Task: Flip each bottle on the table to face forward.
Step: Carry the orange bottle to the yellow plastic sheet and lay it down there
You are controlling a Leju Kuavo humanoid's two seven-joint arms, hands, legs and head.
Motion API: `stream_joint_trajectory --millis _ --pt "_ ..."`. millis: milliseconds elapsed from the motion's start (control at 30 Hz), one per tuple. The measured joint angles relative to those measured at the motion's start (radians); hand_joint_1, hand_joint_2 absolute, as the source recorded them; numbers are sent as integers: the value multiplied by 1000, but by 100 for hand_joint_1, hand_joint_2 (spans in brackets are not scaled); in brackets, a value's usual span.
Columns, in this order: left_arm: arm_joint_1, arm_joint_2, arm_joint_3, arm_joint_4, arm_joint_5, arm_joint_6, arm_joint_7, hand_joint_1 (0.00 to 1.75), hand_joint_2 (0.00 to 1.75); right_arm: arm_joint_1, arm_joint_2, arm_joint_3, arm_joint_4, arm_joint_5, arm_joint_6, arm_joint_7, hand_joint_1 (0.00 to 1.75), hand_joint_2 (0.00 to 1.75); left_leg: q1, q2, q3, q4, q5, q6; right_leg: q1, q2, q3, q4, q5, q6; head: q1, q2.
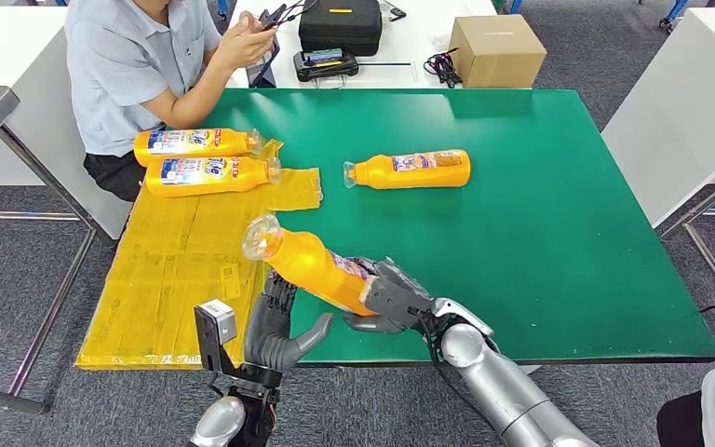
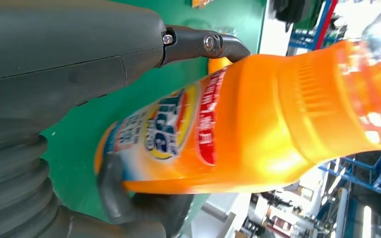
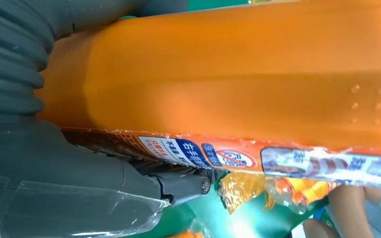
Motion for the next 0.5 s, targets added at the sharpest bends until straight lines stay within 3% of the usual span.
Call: stream_joint_trajectory --millis 167,500 --pt "-5 0 7 -6 16 2 4 0 175 -5 7 16 20 20 -15 -3 175 175 0 0 0 0 0 0 0 0 0 0 0 0 0 0" --pt "-29 -7 32 -8 125 -86 30 0 175 -28 36 57 53 27 -1 -20 175 175 0 0 0 0 0 0 0 0 0 0 0 0 0 0"
